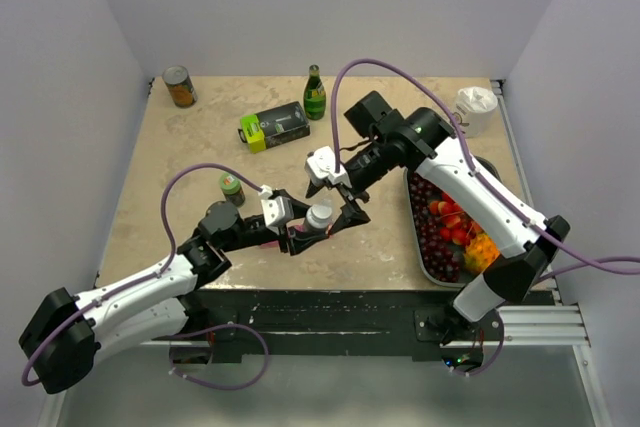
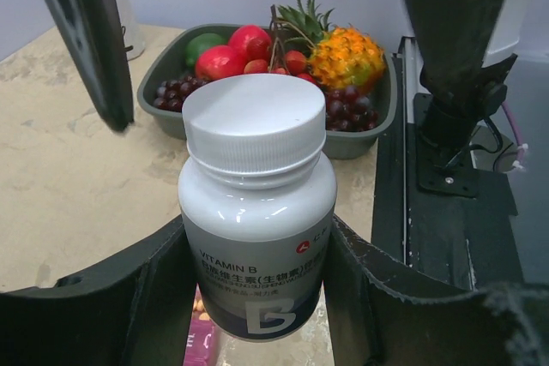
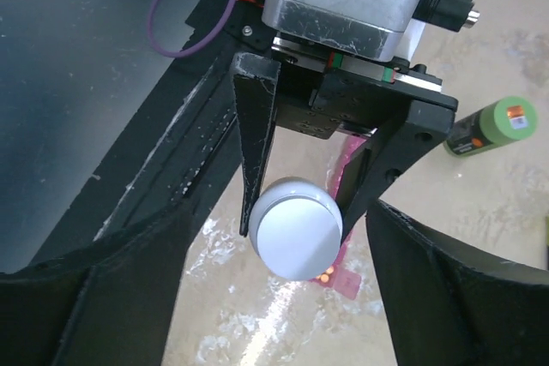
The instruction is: Sort the pills into containers
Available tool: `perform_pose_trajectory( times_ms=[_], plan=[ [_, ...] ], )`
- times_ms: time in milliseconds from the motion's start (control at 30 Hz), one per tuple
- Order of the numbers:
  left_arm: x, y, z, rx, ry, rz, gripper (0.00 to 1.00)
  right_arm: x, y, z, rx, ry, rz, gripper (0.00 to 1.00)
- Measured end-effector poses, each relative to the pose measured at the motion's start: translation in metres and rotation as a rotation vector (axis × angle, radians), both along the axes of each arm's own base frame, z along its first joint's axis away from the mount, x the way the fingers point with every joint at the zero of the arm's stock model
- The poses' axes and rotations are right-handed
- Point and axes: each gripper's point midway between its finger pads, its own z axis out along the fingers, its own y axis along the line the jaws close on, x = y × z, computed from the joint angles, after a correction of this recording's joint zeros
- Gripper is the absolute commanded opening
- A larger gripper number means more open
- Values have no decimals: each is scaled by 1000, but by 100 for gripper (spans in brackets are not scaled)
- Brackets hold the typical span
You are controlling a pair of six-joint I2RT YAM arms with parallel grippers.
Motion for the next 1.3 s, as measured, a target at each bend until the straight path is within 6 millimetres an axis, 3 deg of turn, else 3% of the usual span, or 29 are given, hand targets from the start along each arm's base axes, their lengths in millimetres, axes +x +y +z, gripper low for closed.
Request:
perform_pose_trajectory(
  times_ms=[200, 400, 533, 733, 767, 800, 867, 967, 1000, 1067, 1100, 1133, 1167, 1200, 1300],
  plan=[
    [-5, -4, 1, 0, 10, -37, 0, 0, 1, -15, -52, 27, -16, 68],
    [-6, -5, 1, 1, 16, -48, 0, 4, 0, -18, -73, 29, -43, 38],
    [-5, -4, -1, 6, 24, -38, 0, 7, 2, -21, -82, 41, -71, 34],
    [13, 5, -8, -3, 30, 93, 0, 23, 11, -30, -80, 111, -232, 23],
    [19, 8, -8, -10, 26, 130, 0, 29, 13, -31, -78, 128, -283, 21],
    [25, 11, -10, -16, 22, 170, 0, 35, 15, -33, -75, 141, -338, 13],
    [37, 16, -11, -30, 16, 249, 0, 53, 17, -35, -58, 191, -473, 10],
    [61, 21, -12, -48, 10, 380, 0, 80, 18, -37, -31, 279, -639, 20],
    [66, 21, -14, -47, 10, 409, 0, 86, 17, -38, -26, 304, -677, 33],
    [77, 20, -19, -38, 13, 456, 0, 98, 16, -43, -29, 358, -744, 48],
    [81, 20, -21, -33, 14, 470, 0, 102, 15, -45, -30, 376, -763, 66],
    [84, 19, -23, -28, 16, 479, 0, 106, 15, -47, -33, 388, -777, 75],
    [86, 18, -24, -31, 14, 484, 0, 108, 13, -47, -38, 401, -786, 94],
    [88, 18, -21, -43, 7, 491, 0, 108, 11, -48, -49, 409, -788, 99],
    [91, 21, -3, -105, -27, 499, 0, 110, -3, -39, -50, 418, -767, 99]
  ],
)
